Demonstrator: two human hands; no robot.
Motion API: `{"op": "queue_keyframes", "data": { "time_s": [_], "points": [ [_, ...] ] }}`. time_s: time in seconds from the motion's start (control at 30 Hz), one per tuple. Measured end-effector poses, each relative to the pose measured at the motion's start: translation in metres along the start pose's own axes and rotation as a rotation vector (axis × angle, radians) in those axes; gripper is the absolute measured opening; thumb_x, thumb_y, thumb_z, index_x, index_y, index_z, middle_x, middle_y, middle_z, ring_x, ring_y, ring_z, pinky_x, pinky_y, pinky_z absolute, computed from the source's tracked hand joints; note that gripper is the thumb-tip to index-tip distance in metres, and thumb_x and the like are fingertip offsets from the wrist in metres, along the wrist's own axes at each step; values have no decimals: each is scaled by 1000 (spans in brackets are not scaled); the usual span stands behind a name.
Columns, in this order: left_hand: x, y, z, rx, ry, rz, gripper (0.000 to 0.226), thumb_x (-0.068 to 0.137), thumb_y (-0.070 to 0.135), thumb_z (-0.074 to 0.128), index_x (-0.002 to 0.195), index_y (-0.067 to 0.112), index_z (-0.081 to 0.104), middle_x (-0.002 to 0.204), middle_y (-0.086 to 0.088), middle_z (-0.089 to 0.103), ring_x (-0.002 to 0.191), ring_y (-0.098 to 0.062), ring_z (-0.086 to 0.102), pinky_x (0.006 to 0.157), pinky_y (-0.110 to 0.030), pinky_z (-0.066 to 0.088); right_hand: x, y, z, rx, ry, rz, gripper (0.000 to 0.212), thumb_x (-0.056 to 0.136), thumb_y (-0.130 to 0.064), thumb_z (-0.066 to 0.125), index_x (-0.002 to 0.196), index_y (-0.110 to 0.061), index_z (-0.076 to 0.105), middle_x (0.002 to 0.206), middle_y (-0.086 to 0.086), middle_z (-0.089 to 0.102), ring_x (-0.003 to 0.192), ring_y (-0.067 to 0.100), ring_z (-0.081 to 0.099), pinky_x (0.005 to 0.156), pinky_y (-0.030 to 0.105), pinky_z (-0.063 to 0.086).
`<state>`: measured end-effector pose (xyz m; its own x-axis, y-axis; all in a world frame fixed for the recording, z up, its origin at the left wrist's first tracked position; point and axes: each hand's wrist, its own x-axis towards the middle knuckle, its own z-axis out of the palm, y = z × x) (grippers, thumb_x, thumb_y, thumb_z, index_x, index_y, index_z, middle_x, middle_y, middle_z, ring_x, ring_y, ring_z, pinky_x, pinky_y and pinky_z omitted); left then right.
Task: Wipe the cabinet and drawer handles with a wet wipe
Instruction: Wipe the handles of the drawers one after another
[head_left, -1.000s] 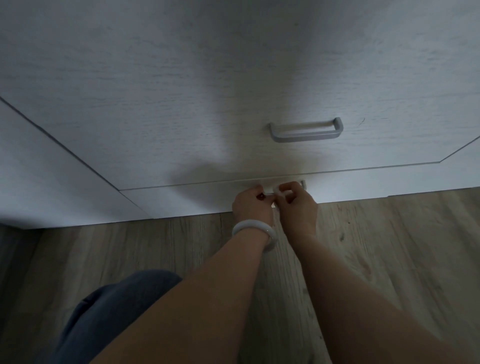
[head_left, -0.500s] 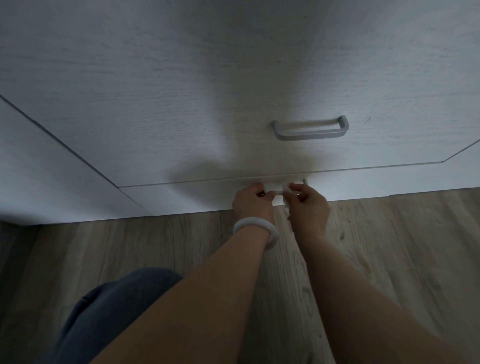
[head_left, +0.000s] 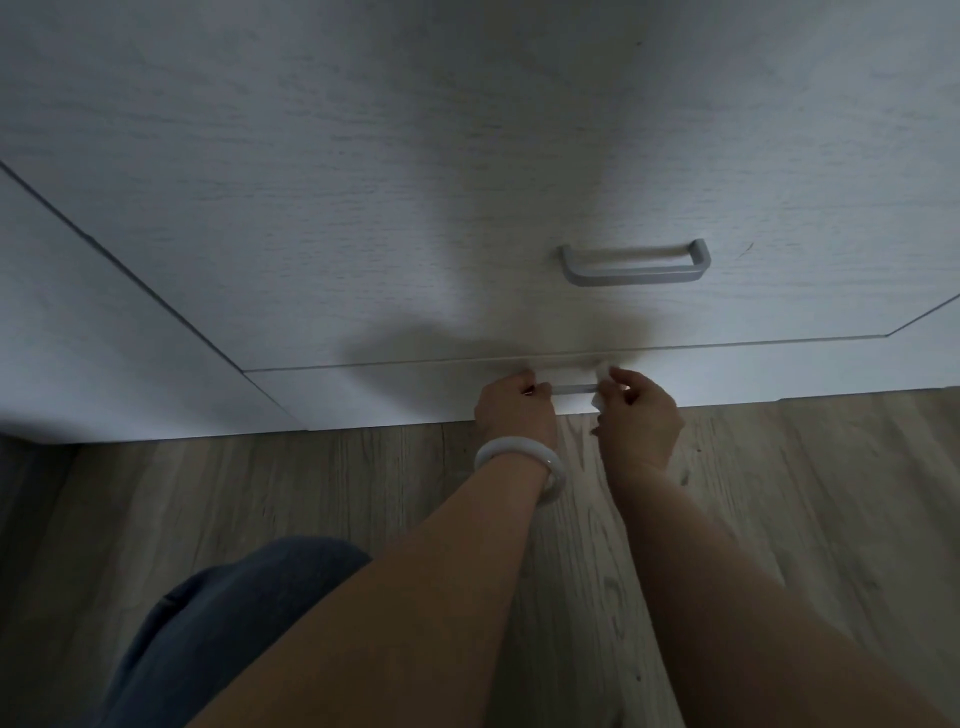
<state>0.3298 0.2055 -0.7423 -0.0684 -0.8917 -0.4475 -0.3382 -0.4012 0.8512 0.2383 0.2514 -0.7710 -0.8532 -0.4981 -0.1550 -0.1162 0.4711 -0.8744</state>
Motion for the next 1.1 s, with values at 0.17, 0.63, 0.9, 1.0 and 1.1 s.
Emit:
{"op": "queue_keyframes", "data": {
  "time_s": [0.17,0.63,0.9,1.0,1.1],
  "points": [
    [-3,7,-1,-10,34,-94,27,87,7,51,94,15,75,98,-7,72,83,-21,64,63,-20,41,-15,-5,18,-211,-257,-225,25,94,-22,57,116,-20,69,99,8,67,91,21,64,80,29,50],
    [-5,14,-4,90,7,-80,26,87,7,48,73,13,69,92,-9,72,90,-28,66,77,-29,51,-13,-14,18,-336,-263,-212,26,96,-17,51,117,-11,65,105,13,67,98,29,62,75,27,42],
    [-5,16,-5,180,-14,-42,29,89,3,45,97,8,72,105,-13,70,100,-31,64,83,-31,51,-23,-29,16,-503,-201,-155,29,97,-7,41,122,-8,56,124,13,51,91,25,57,70,29,35],
    [-8,21,-2,116,8,-73,28,90,10,47,86,9,75,97,-12,72,93,-29,66,83,-32,52,-25,-30,22,-528,-343,-261,22,97,-17,47,114,-11,60,110,10,58,77,19,54,67,28,39],
    [-10,23,0,12,27,-146,26,91,10,49,83,15,74,78,-2,67,67,-18,59,54,-16,43,-16,-30,13,-321,-357,-186,24,97,-28,54,106,-11,68,93,5,68,79,17,61,68,25,45]
  ]
}}
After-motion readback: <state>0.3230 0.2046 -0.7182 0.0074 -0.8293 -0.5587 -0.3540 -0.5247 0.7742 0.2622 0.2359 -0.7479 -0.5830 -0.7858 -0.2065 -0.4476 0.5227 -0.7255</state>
